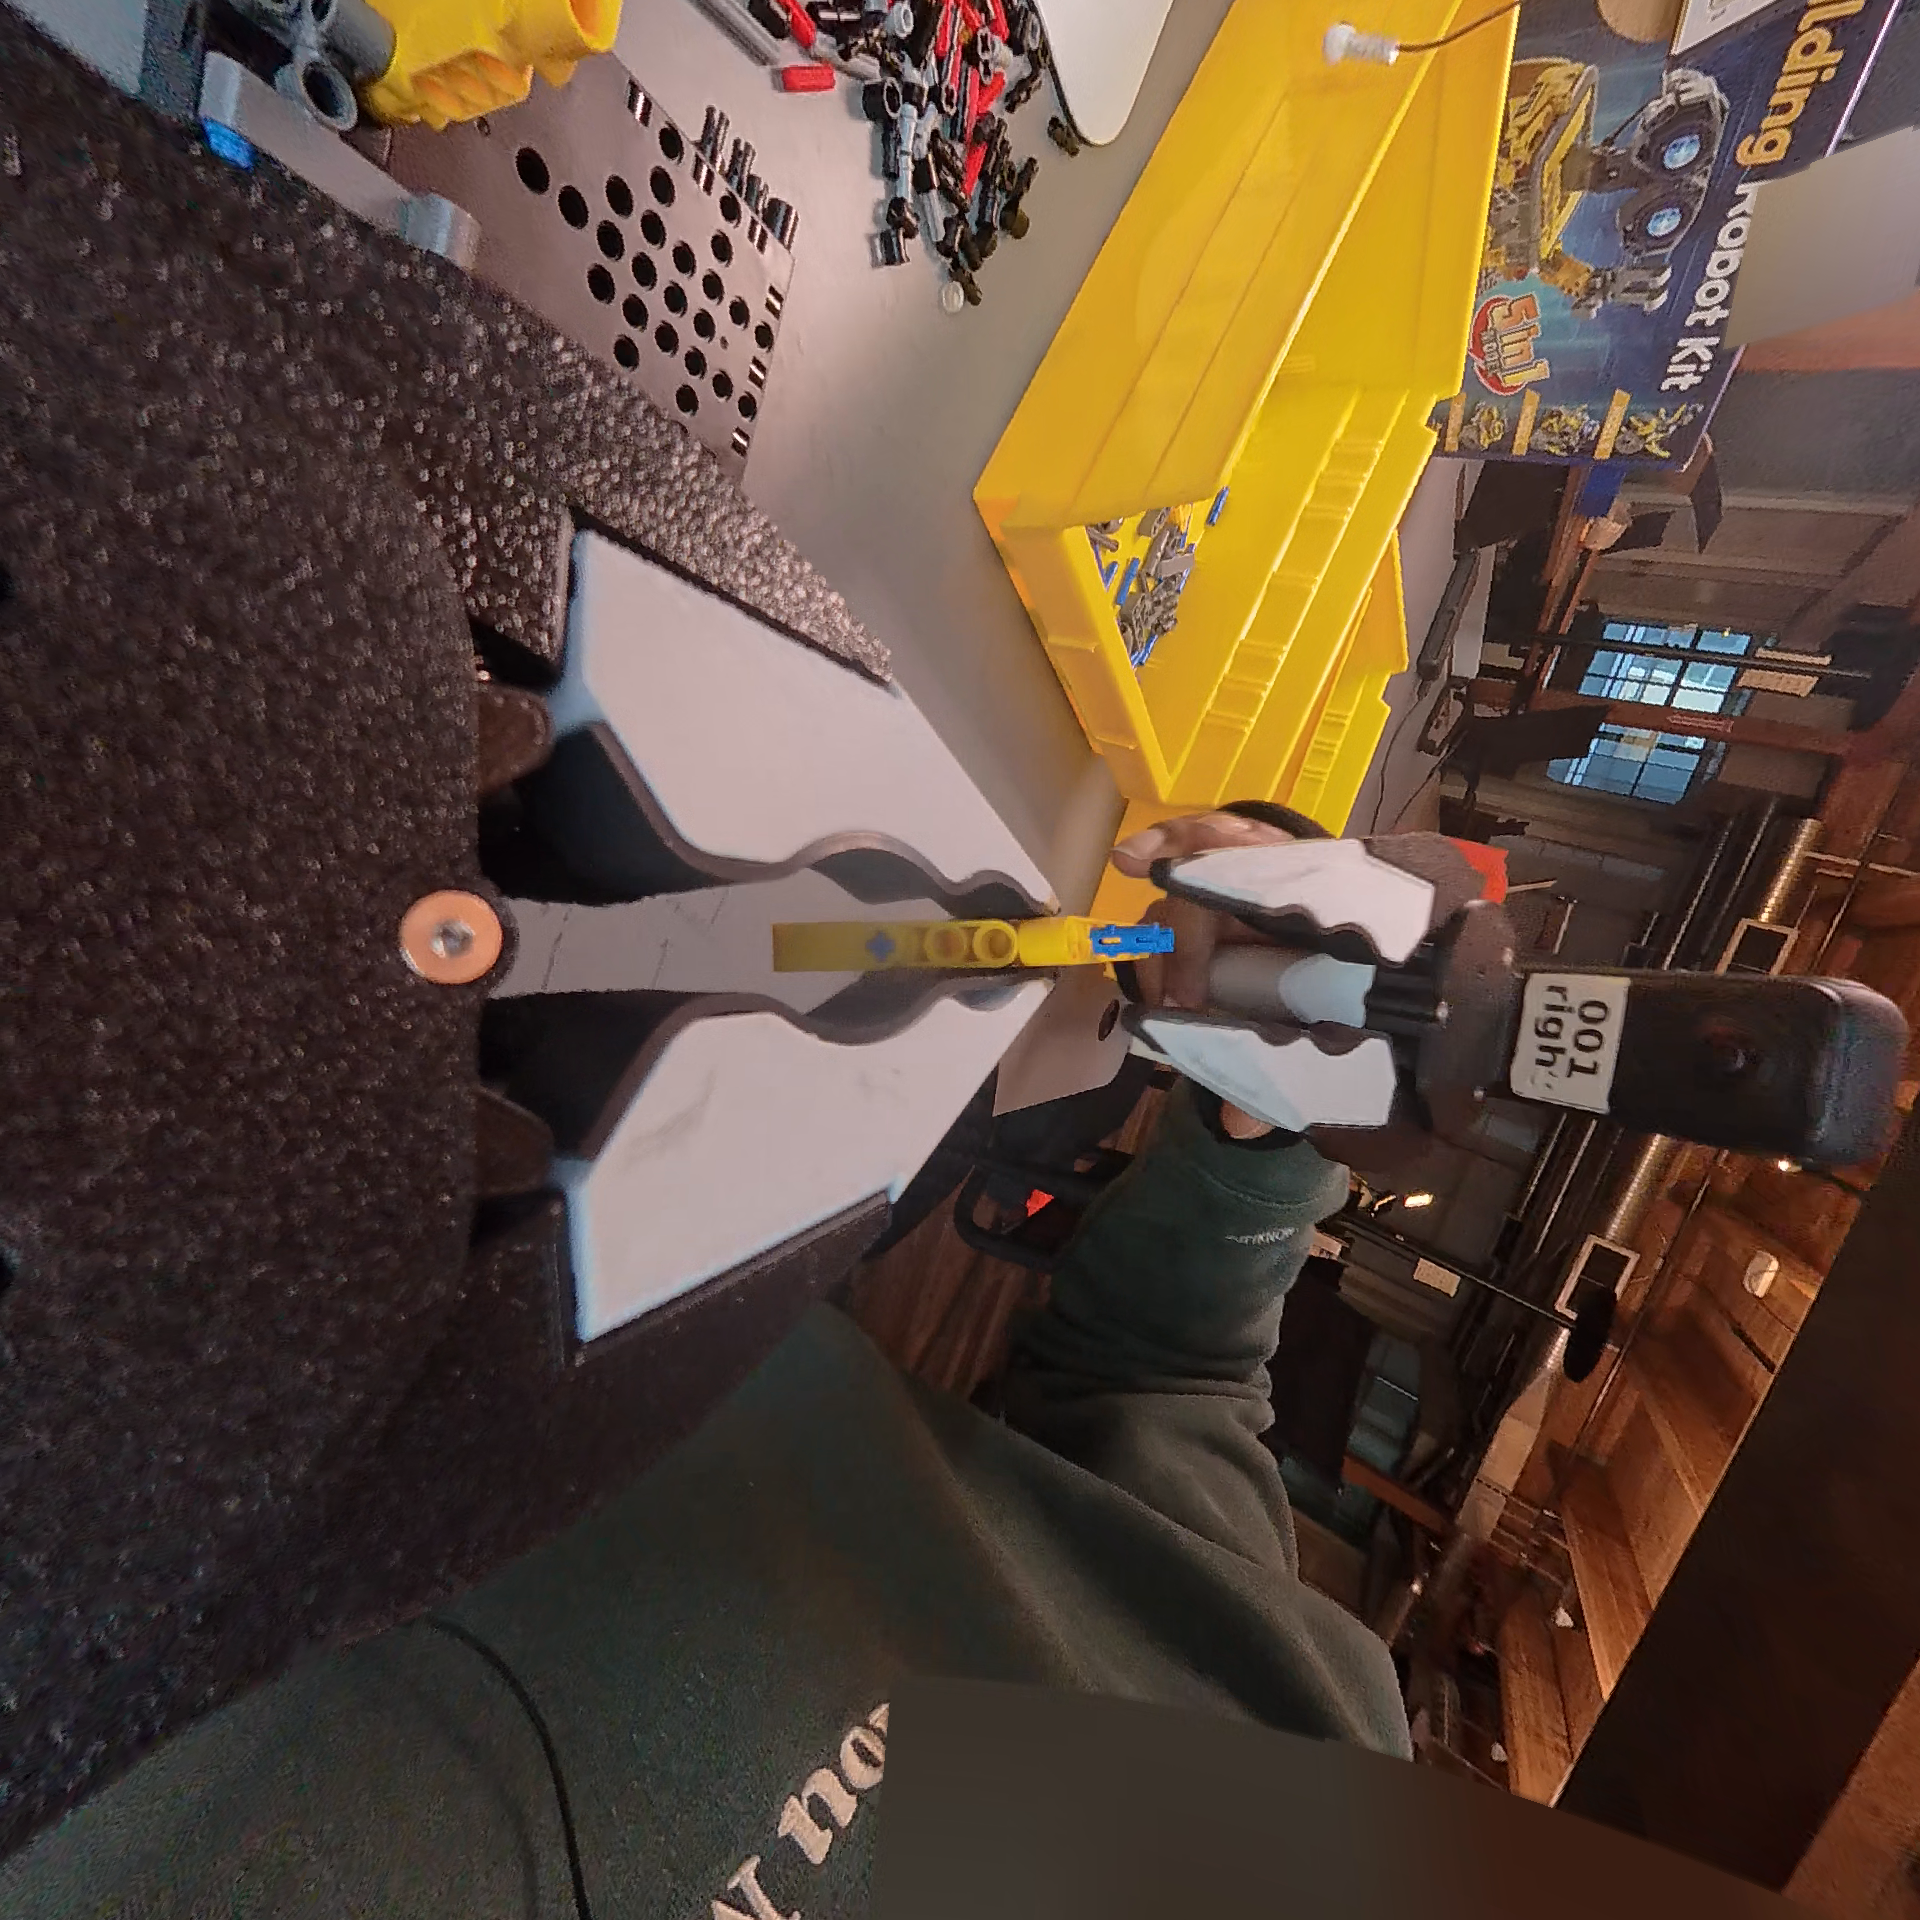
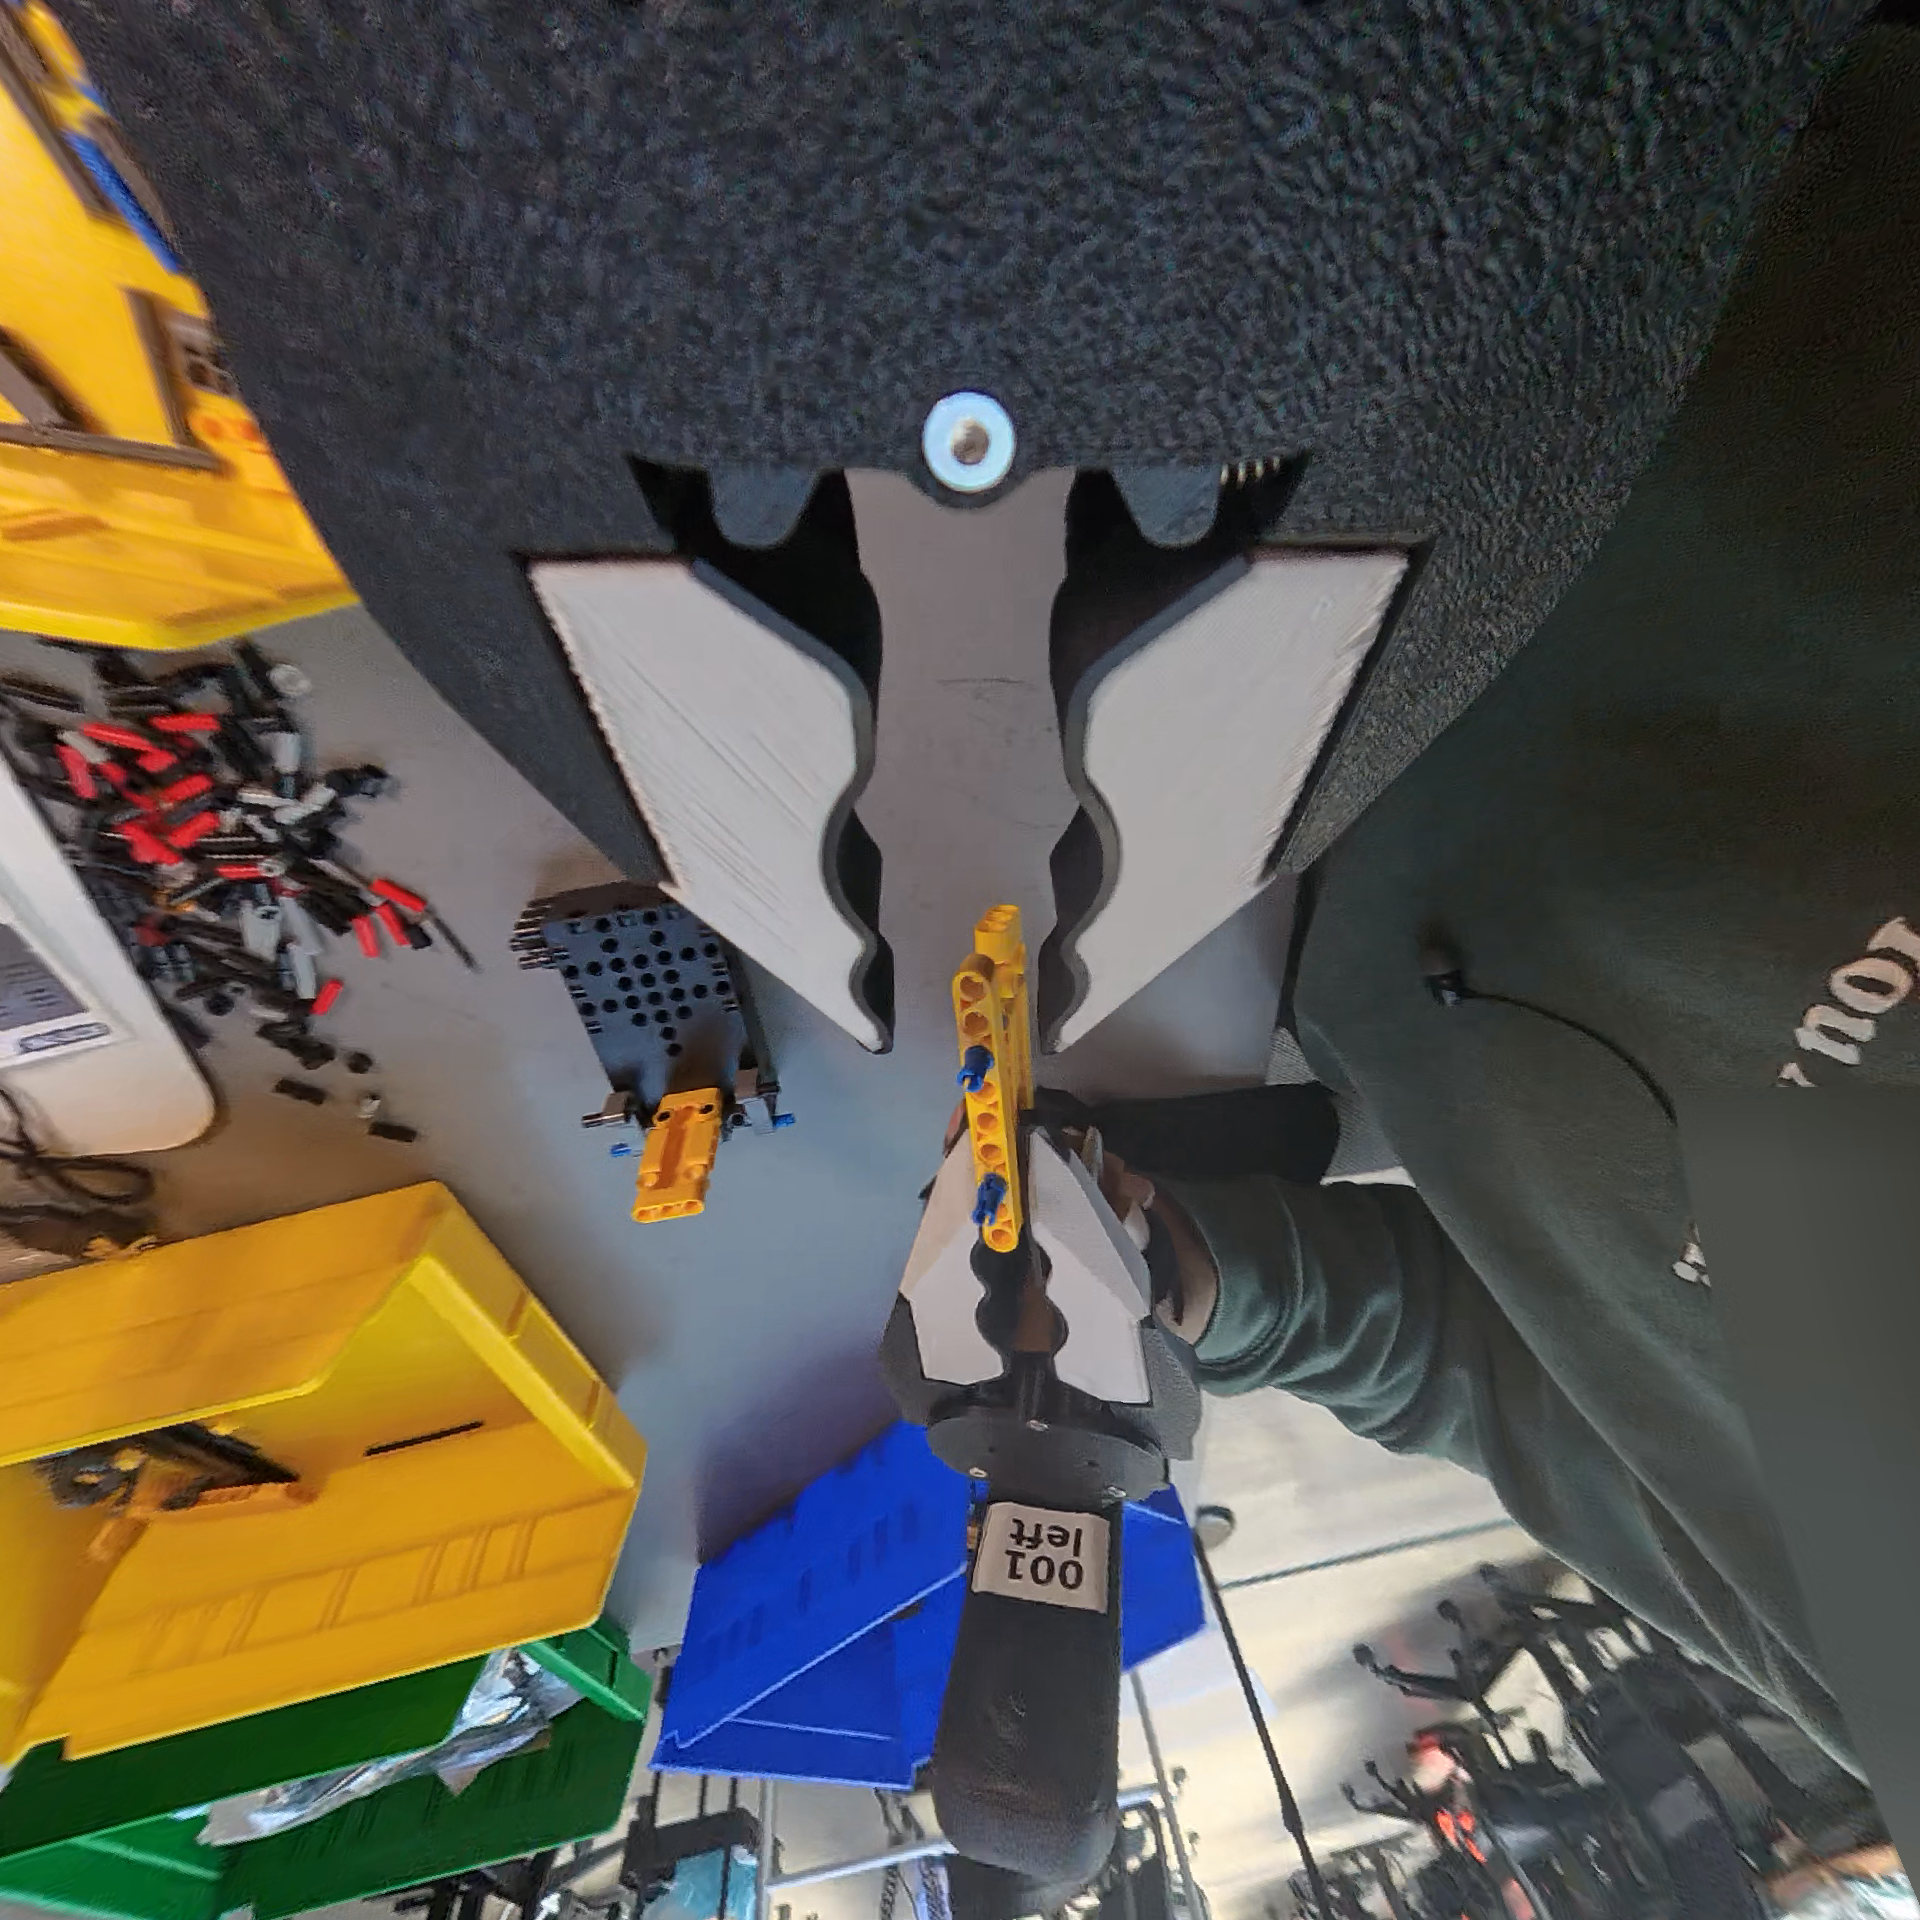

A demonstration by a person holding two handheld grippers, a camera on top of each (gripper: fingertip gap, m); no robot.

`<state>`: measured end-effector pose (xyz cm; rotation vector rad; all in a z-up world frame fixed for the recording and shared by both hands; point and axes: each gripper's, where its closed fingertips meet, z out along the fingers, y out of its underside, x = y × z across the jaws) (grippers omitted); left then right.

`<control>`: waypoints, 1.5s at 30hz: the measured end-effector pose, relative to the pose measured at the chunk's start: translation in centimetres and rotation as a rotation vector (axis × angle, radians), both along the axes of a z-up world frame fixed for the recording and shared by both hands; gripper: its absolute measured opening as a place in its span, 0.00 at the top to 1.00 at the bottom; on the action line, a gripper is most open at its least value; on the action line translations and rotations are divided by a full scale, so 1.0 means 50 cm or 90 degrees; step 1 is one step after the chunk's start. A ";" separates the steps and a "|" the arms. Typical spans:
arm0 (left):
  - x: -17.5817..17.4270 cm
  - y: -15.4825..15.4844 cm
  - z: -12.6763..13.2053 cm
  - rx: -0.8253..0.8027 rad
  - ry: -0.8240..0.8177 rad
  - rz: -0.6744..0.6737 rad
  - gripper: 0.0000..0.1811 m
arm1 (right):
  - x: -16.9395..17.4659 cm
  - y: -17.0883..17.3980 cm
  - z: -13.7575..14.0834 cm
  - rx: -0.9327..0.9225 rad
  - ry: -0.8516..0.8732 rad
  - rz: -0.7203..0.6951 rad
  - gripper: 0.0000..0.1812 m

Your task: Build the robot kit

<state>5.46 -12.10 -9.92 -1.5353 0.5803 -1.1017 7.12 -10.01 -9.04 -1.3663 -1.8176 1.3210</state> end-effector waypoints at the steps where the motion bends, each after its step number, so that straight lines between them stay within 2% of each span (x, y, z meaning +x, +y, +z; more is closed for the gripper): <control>1: 0.000 0.000 0.003 -0.001 -0.008 -0.002 0.96 | -0.001 -0.010 -0.007 -0.031 -0.004 0.013 0.86; 6: -0.013 0.004 0.012 -0.016 -0.057 -0.002 0.96 | -0.013 -0.032 -0.048 -0.038 -0.006 0.025 0.86; 8: -0.016 0.004 0.017 -0.024 -0.085 -0.010 0.96 | -0.023 -0.032 -0.045 -0.052 0.014 0.004 0.94; 13: -0.020 0.006 0.029 -0.005 -0.121 -0.003 0.96 | -0.030 -0.027 -0.025 -0.143 0.037 -0.022 0.96; 15: -0.012 0.002 0.027 -0.001 -0.112 -0.012 0.92 | -0.035 -0.032 -0.022 -0.163 0.043 -0.027 0.96; 18: 0.005 0.000 0.021 0.007 -0.089 -0.015 0.96 | -0.044 -0.045 -0.018 -0.193 0.044 -0.014 0.96; 24: 0.008 -0.005 0.017 -0.012 -0.088 -0.036 0.97 | -0.042 -0.054 -0.027 -0.150 0.028 0.010 0.96; 26: 0.013 -0.008 0.013 -0.009 -0.070 -0.044 0.97 | -0.030 -0.045 -0.012 -0.136 0.033 0.023 0.89; 28: 0.016 -0.010 0.009 -0.012 -0.063 -0.053 0.96 | -0.017 -0.031 0.003 -0.135 0.021 0.033 0.89; 33: 0.024 -0.008 -0.005 -0.020 -0.037 -0.053 0.96 | -0.017 -0.040 -0.017 -0.092 -0.046 0.064 0.96; 45: 0.003 0.004 0.004 -0.031 -0.090 -0.025 0.97 | -0.038 -0.033 -0.021 -0.205 -0.028 0.007 0.96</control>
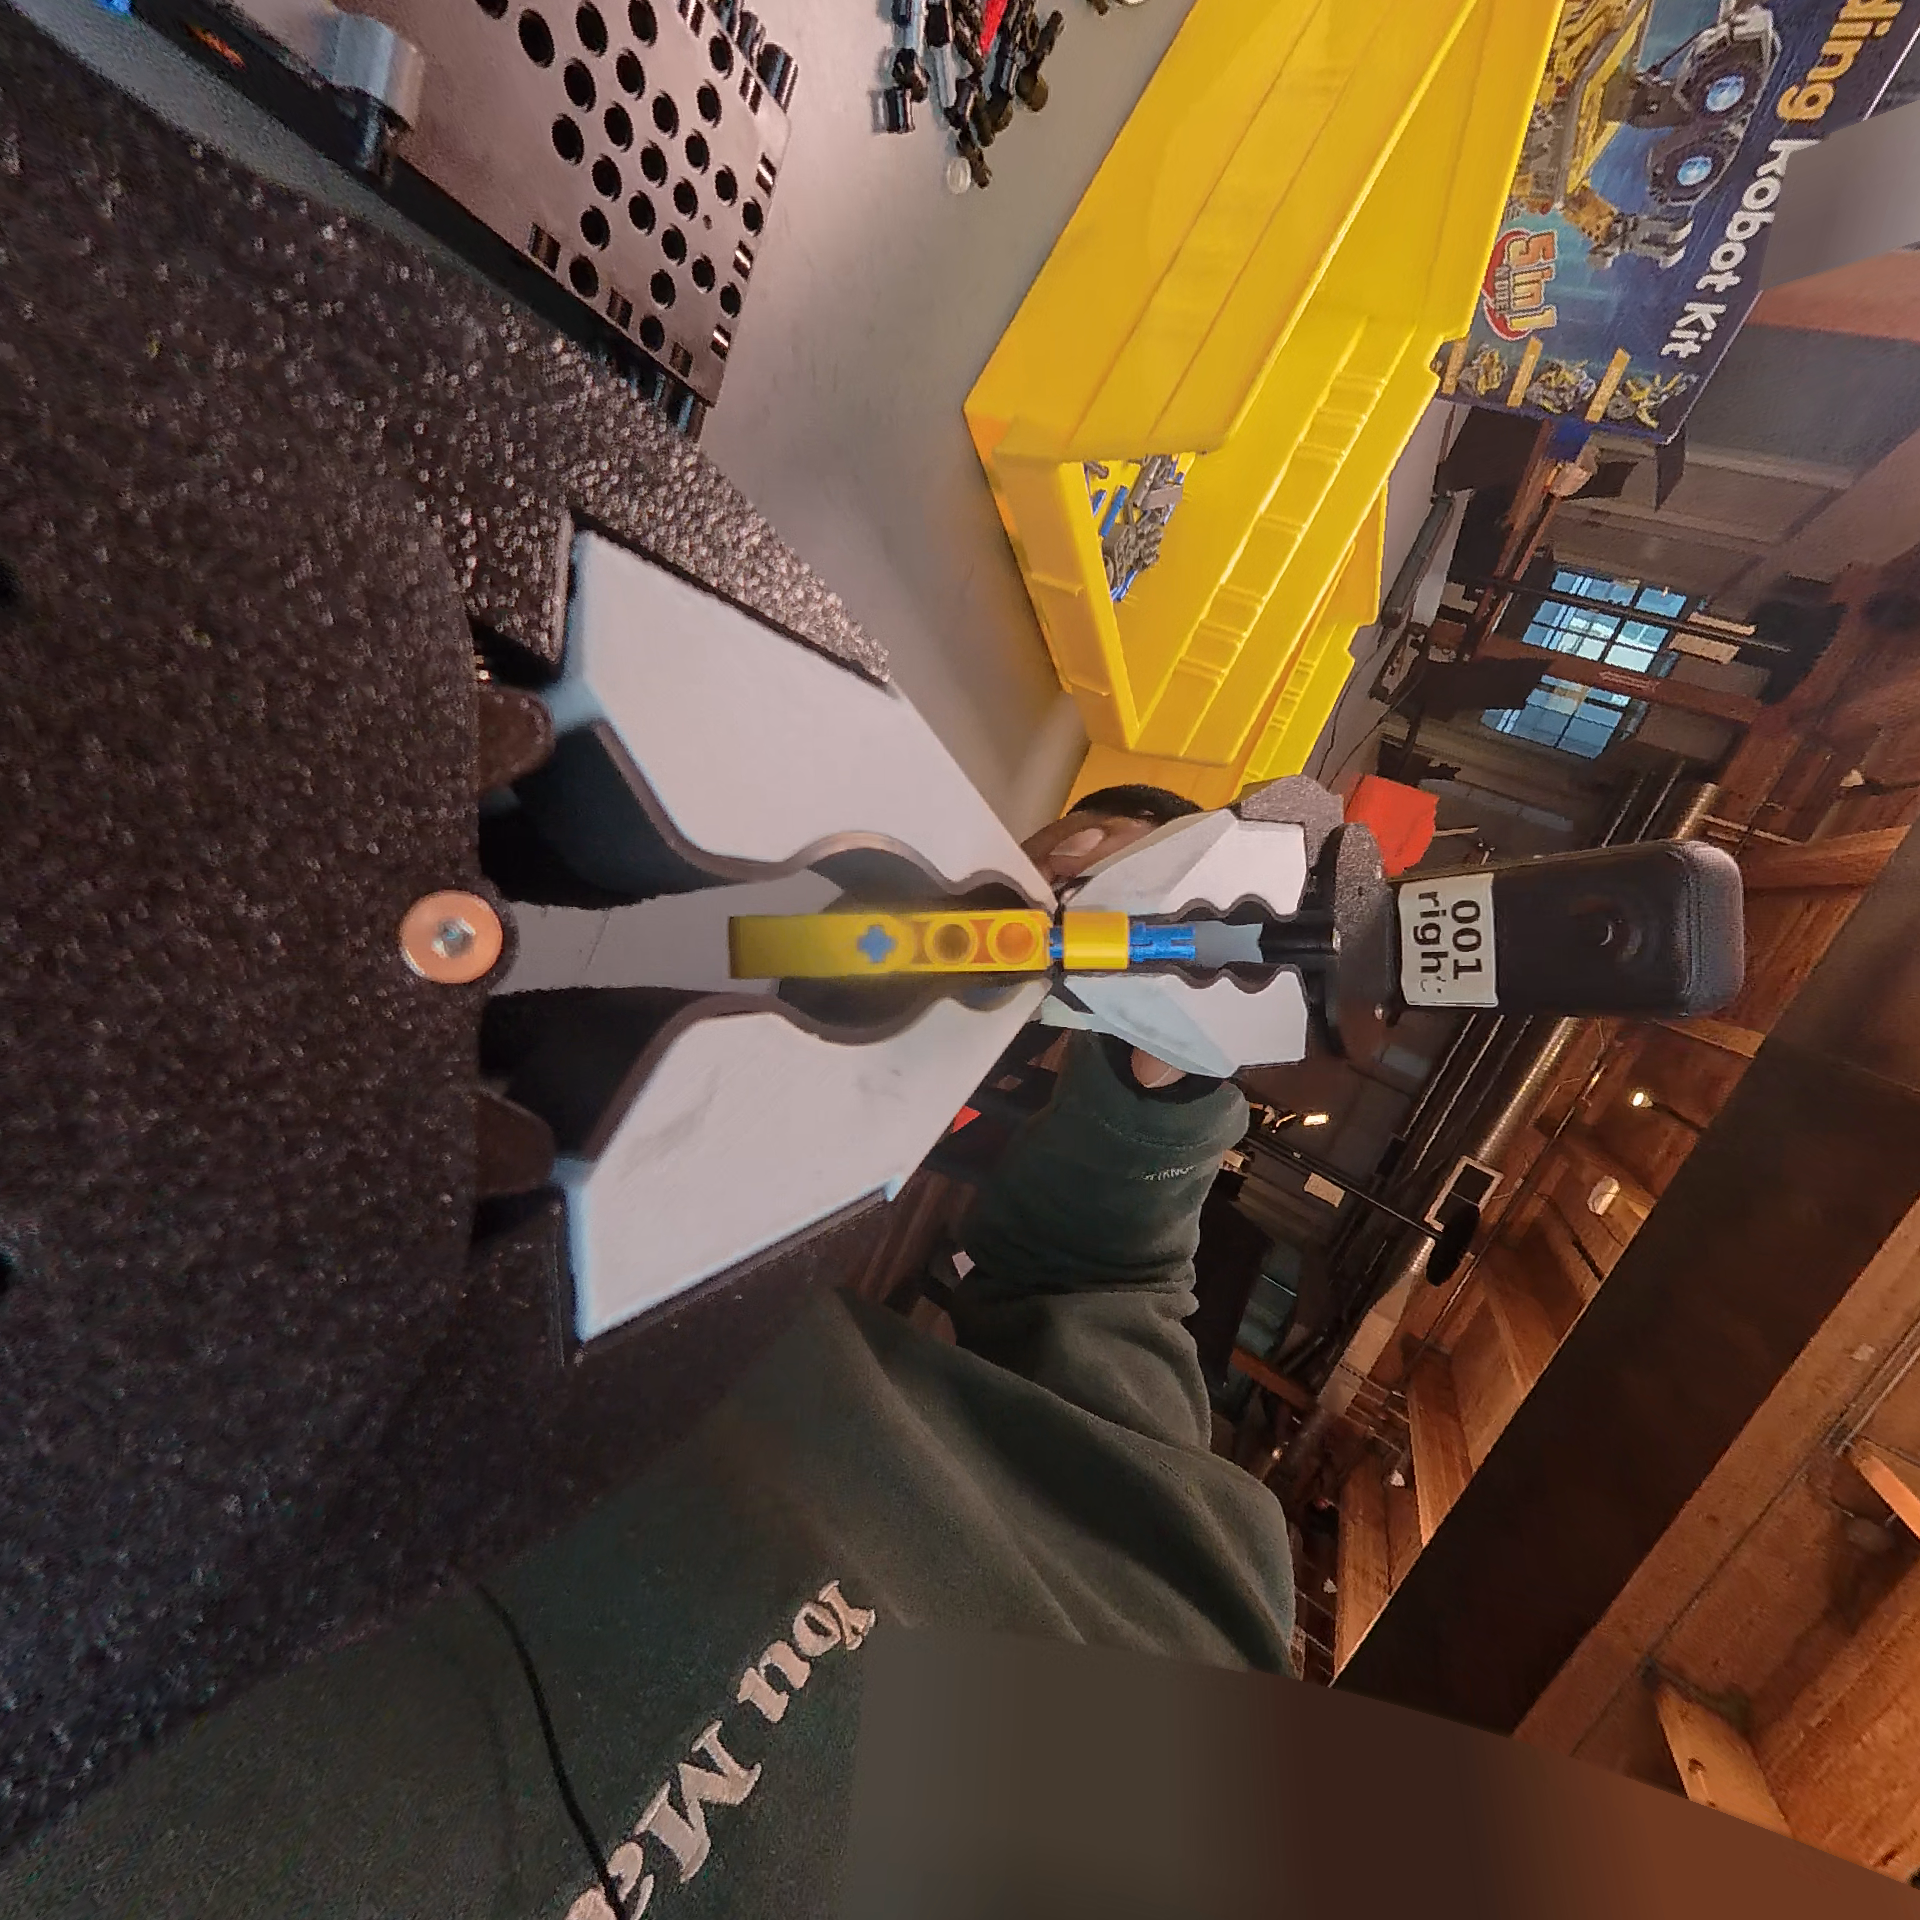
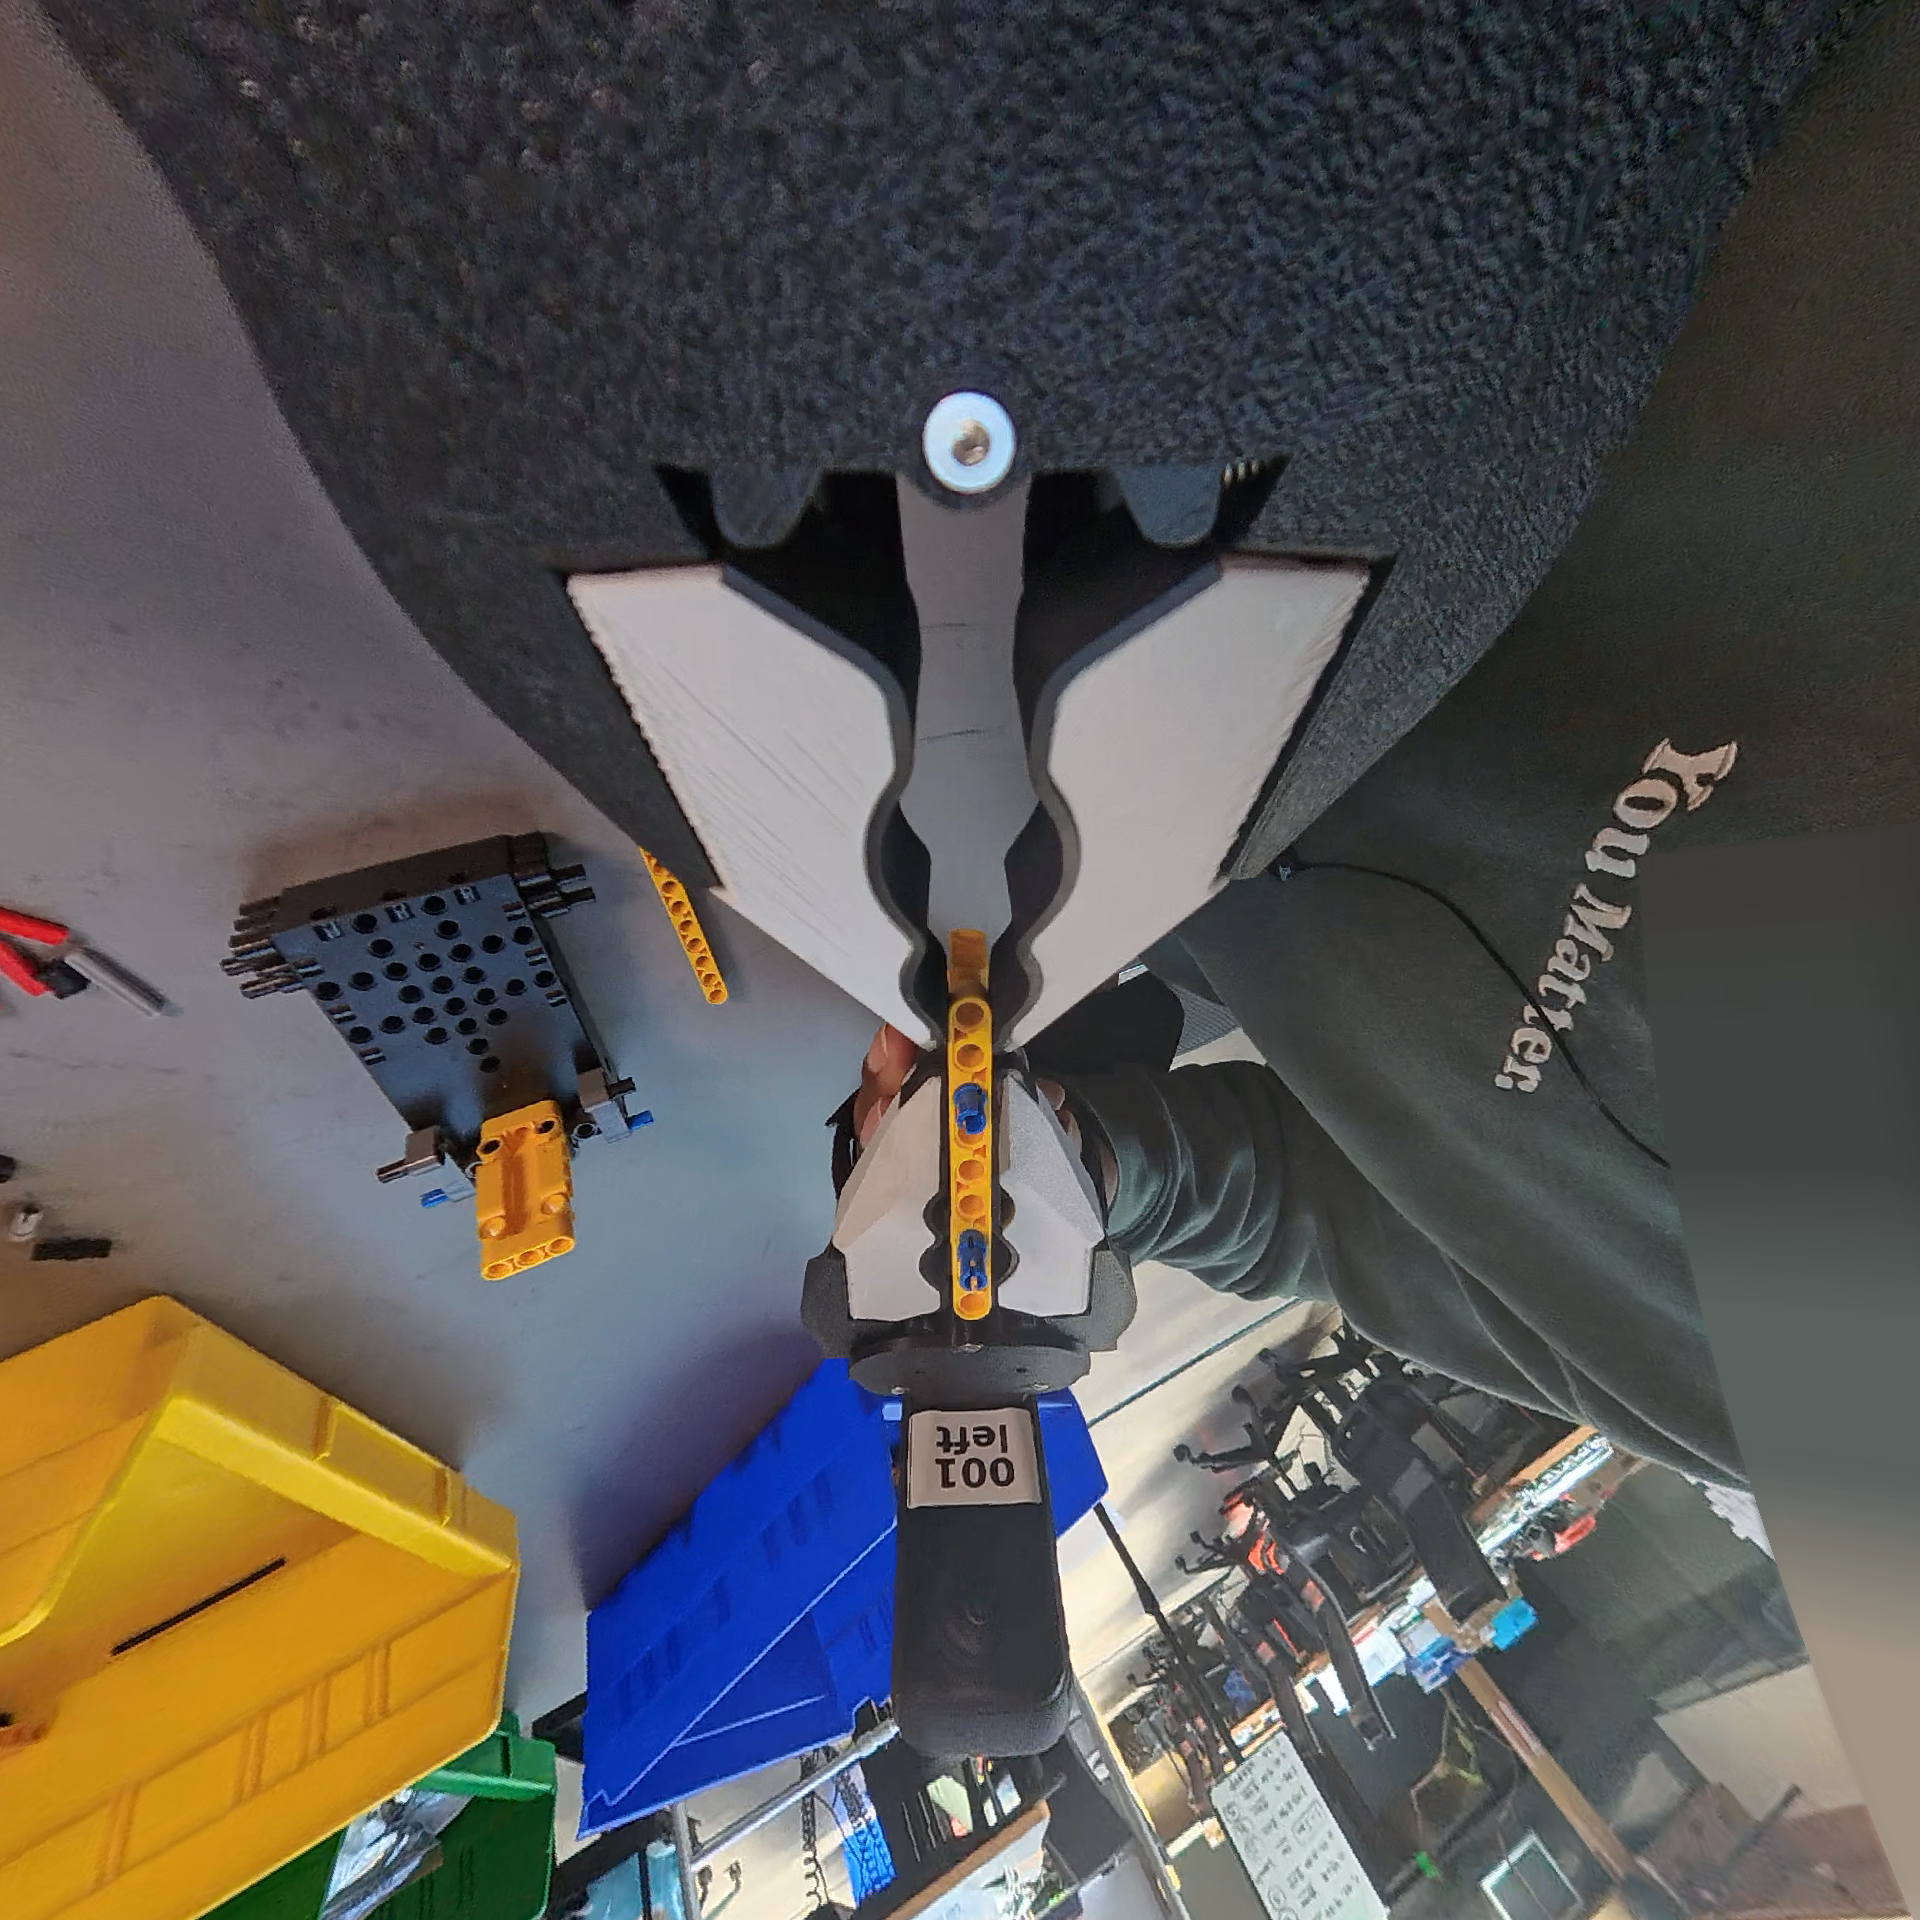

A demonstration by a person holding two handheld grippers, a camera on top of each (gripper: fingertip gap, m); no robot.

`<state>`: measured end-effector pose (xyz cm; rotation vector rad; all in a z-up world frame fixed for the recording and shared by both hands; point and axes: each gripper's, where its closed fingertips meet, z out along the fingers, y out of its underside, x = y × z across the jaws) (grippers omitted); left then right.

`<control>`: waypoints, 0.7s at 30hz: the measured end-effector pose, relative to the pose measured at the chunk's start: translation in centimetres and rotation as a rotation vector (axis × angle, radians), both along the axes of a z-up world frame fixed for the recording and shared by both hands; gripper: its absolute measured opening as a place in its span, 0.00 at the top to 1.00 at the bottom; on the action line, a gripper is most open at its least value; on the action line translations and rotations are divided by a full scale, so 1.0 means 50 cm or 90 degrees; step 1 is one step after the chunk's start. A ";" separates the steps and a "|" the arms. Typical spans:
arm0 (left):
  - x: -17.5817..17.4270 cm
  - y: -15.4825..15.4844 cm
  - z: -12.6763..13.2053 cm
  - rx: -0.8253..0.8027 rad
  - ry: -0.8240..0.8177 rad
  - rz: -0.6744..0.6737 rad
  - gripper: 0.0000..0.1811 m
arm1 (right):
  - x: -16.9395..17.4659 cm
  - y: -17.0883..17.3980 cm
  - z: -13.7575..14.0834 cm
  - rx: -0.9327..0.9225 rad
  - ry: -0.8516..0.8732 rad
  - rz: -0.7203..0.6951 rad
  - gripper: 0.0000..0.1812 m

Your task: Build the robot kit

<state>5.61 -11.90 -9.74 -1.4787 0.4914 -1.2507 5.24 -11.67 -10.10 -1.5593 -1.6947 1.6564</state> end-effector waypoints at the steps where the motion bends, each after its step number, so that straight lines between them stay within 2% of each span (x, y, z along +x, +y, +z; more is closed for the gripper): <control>1: 0.000 0.000 -0.001 -0.001 -0.001 -0.001 0.97 | 0.000 0.000 0.000 -0.001 -0.003 -0.001 0.96; 5: -0.005 0.006 -0.007 -0.011 0.001 0.002 0.97 | -0.005 0.006 -0.005 -0.011 -0.016 0.002 0.96; 7: -0.008 0.010 -0.008 -0.016 0.001 0.007 0.97 | -0.007 0.013 -0.001 0.037 -0.001 0.005 0.95; 8: -0.009 0.012 -0.010 -0.024 -0.001 0.008 0.97 | -0.009 0.021 0.009 0.074 0.022 -0.002 0.90; 11: -0.015 0.018 -0.022 -0.059 -0.013 0.008 0.97 | -0.009 0.033 0.026 0.276 0.093 -0.008 0.81; 13: -0.017 0.023 -0.025 -0.085 -0.032 0.004 0.97 | -0.015 0.035 0.010 0.442 0.126 -0.020 0.71; 15: -0.020 0.028 -0.026 -0.117 -0.064 -0.002 0.97 | -0.026 0.024 -0.007 0.552 0.167 -0.035 0.65; 19: -0.023 0.034 -0.027 -0.179 -0.130 -0.022 0.97 | -0.048 0.022 -0.042 0.676 0.190 -0.075 0.66; 21: -0.022 0.034 -0.031 -0.200 -0.149 -0.030 0.97 | -0.054 0.032 -0.043 0.688 0.196 -0.099 0.72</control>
